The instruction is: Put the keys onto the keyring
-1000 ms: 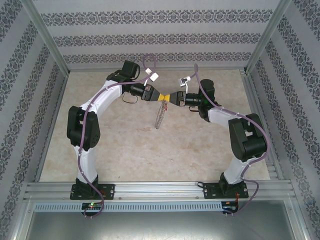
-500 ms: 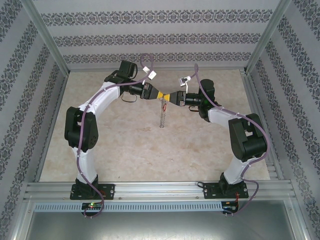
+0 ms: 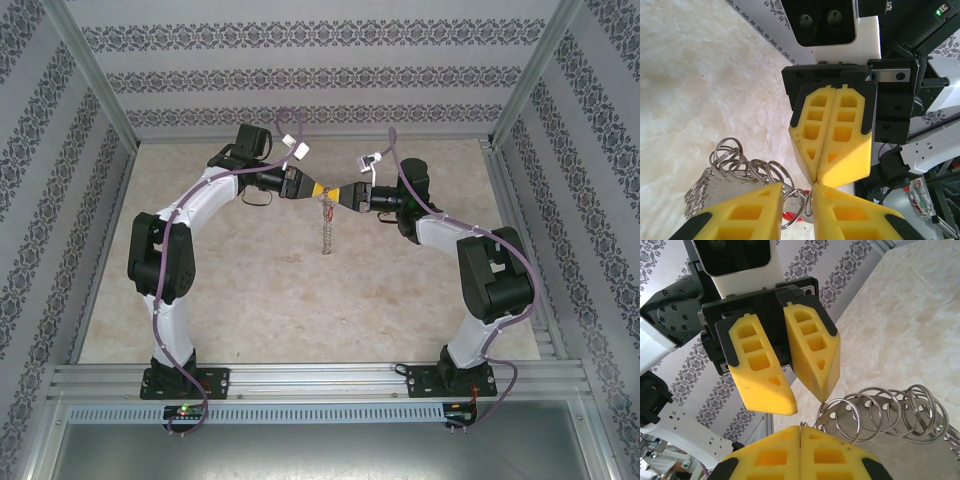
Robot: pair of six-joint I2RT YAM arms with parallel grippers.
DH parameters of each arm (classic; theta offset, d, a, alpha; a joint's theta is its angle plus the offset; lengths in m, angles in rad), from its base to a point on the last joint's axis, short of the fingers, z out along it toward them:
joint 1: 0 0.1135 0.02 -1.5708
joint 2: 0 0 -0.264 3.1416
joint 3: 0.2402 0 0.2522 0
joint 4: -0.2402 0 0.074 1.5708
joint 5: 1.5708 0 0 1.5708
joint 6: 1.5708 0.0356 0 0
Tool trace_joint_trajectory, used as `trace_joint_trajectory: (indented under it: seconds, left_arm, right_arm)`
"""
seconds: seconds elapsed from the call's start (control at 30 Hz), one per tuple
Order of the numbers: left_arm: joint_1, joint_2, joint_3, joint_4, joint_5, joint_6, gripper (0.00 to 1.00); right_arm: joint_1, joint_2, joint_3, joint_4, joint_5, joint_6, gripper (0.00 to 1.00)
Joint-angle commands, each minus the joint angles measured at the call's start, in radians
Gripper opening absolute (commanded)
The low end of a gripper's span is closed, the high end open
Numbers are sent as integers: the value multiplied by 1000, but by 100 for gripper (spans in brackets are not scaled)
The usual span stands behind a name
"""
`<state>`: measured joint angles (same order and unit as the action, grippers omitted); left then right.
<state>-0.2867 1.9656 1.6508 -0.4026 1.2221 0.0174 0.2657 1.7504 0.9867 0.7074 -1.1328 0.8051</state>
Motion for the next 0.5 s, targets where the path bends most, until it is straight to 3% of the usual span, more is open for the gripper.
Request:
trace_joint_trajectory:
  seconds: [0.0, 0.47]
  left_arm:
    - [-3, -35, -14, 44, 31, -9, 23]
    - [-22, -64, -46, 93, 11, -31, 23]
  right_arm:
    - [5, -13, 16, 66, -5, -12, 0]
    - [5, -2, 23, 69, -1, -8, 0]
